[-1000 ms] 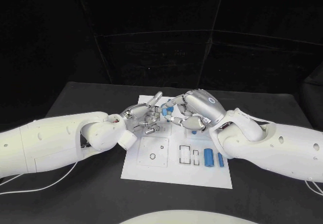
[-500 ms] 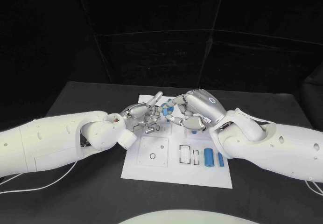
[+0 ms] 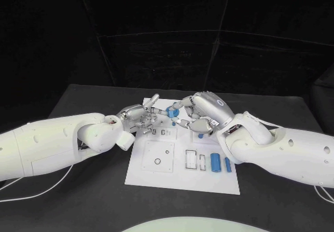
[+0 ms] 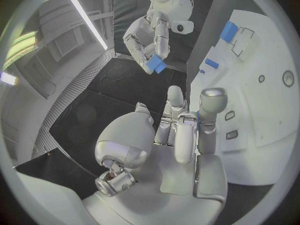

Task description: Assemble the parts on the task board

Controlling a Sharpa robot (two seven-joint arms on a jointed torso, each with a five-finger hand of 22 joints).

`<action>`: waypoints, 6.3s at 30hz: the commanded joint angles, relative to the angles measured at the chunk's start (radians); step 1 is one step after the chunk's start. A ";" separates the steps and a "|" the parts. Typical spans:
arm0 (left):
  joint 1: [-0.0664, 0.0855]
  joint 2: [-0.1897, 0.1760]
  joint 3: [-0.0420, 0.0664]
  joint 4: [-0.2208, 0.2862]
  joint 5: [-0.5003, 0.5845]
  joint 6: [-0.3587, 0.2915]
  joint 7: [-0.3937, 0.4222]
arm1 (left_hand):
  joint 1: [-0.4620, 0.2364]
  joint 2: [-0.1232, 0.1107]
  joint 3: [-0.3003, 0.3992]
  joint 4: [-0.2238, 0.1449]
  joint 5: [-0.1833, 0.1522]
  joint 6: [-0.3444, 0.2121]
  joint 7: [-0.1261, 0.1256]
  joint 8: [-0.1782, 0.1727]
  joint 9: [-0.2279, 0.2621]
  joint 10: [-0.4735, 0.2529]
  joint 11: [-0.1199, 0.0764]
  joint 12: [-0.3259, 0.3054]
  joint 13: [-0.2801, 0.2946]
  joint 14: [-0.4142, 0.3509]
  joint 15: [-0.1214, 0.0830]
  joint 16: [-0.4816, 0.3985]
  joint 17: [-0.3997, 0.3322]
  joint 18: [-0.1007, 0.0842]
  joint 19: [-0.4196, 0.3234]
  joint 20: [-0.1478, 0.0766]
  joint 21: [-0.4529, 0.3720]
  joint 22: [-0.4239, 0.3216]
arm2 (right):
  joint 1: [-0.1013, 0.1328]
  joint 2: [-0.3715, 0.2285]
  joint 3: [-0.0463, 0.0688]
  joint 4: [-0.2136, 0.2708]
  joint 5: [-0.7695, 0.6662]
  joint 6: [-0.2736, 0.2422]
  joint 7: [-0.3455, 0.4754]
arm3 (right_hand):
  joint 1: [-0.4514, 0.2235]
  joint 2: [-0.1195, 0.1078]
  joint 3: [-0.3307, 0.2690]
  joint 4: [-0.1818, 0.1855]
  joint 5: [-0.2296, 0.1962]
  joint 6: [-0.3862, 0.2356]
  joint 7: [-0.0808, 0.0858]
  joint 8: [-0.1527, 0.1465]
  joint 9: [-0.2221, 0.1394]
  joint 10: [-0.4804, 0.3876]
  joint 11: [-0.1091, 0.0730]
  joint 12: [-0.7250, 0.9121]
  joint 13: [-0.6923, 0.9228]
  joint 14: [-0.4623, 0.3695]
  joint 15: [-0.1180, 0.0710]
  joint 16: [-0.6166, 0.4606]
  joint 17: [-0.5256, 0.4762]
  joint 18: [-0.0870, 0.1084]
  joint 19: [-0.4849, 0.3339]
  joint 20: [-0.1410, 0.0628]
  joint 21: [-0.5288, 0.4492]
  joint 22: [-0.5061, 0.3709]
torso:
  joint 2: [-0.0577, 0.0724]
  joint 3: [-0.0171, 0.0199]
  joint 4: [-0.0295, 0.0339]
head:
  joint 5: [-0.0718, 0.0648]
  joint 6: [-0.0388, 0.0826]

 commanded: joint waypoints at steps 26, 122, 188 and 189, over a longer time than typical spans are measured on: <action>0.035 -0.110 0.002 0.011 -0.082 -0.121 0.133 | 0.048 -0.008 -0.007 -0.012 -0.003 0.000 -0.001 -0.001 -0.001 -0.006 0.000 -0.002 0.001 0.080 0.010 -0.002 0.185 -0.008 -0.003 0.013 -0.010 -0.010 | -0.035 0.144 -0.001 -0.209 0.297 0.214 -0.055 | -0.002 0.017 0.001 0.000 0.005 0.014 -0.011 -0.001 0.000 0.003 0.004 -0.002 0.001 0.101 -0.006 0.002 0.246 0.002 0.020 -0.006 -0.002 0.032 | 0.000 -0.0006 -0.0005 | 0.006 -0.003; 0.037 -0.089 0.001 0.014 -0.112 -0.058 0.098 | 0.103 -0.022 -0.009 -0.042 -0.003 -0.010 0.003 -0.009 -0.005 -0.009 0.003 -0.002 0.000 0.081 0.012 0.000 0.190 -0.008 -0.003 0.014 -0.008 -0.007 | -0.080 0.209 -0.001 -0.293 0.218 0.373 -0.202 | -0.024 -0.004 -0.043 -0.002 -0.001 -0.036 0.010 -0.031 -0.006 -0.024 0.021 -0.029 -0.023 0.098 0.007 -0.008 0.231 0.007 0.008 0.006 -0.019 0.005 | 0.000 0.0002 -0.0002 | 0.014 -0.019; 0.037 -0.083 0.001 0.004 -0.112 -0.034 0.079 | 0.102 -0.025 -0.013 -0.041 -0.003 -0.016 0.005 -0.012 -0.006 -0.010 0.004 -0.003 0.000 0.082 0.013 0.000 0.191 -0.008 -0.002 0.015 -0.006 -0.006 | -0.080 0.201 -0.001 -0.270 0.192 0.335 -0.218 | -0.047 -0.026 -0.089 0.007 -0.033 -0.054 0.016 -0.045 -0.005 -0.027 0.028 -0.030 -0.023 0.097 0.014 -0.009 0.229 0.008 0.006 0.014 -0.022 0.000 | 0.000 0.0000 -0.0005 | 0.013 -0.026; 0.037 -0.083 0.001 0.004 -0.112 -0.034 0.079 | 0.102 -0.025 -0.013 -0.041 -0.003 -0.016 0.005 -0.012 -0.006 -0.010 0.004 -0.003 0.000 0.082 0.013 0.000 0.191 -0.008 -0.002 0.015 -0.006 -0.006 | -0.080 0.201 -0.001 -0.270 0.192 0.335 -0.218 | -0.047 -0.026 -0.089 0.008 -0.033 -0.054 0.016 -0.045 -0.005 -0.027 0.028 -0.030 -0.024 0.097 0.014 -0.010 0.228 0.008 0.006 0.014 -0.023 -0.001 | 0.000 0.0000 -0.0005 | 0.013 -0.026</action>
